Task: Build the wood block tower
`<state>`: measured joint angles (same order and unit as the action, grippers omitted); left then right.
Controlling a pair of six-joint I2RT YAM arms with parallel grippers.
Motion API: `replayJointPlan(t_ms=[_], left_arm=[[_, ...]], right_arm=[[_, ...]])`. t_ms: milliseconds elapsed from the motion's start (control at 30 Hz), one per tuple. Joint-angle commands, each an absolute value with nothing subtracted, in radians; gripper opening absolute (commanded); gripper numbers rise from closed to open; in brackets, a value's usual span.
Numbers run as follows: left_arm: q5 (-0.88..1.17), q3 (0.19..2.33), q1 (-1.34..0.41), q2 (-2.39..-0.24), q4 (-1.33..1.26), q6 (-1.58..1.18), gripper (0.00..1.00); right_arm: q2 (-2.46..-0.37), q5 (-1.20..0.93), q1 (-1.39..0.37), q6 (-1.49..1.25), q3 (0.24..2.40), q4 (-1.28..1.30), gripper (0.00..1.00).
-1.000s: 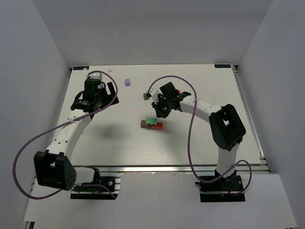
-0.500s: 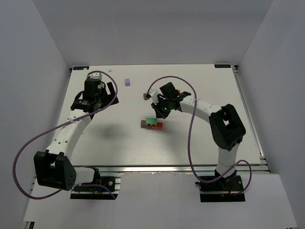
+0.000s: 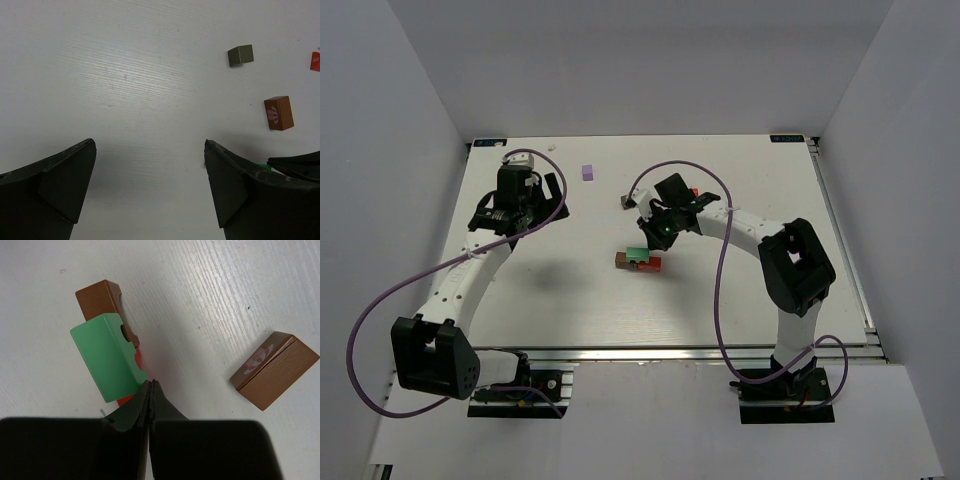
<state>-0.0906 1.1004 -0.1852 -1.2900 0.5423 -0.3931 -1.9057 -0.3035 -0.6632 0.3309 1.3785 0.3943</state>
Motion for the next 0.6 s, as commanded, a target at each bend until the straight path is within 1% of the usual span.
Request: replayJointPlan(t_ms=[0, 567], left_arm=[[-0.101, 1.124, -0.187, -1.275, 0.545, -0.39, 0.98], [-0.101, 1.123, -0.186, -1.273, 0.546, -0.388, 0.98]], right_arm=[[-1.875, -0.328, -0.67, 0.348, 1.413, 0.399, 0.0], [-1.862, -0.336, -0.678, 0.365, 1.405, 0.402, 0.0]])
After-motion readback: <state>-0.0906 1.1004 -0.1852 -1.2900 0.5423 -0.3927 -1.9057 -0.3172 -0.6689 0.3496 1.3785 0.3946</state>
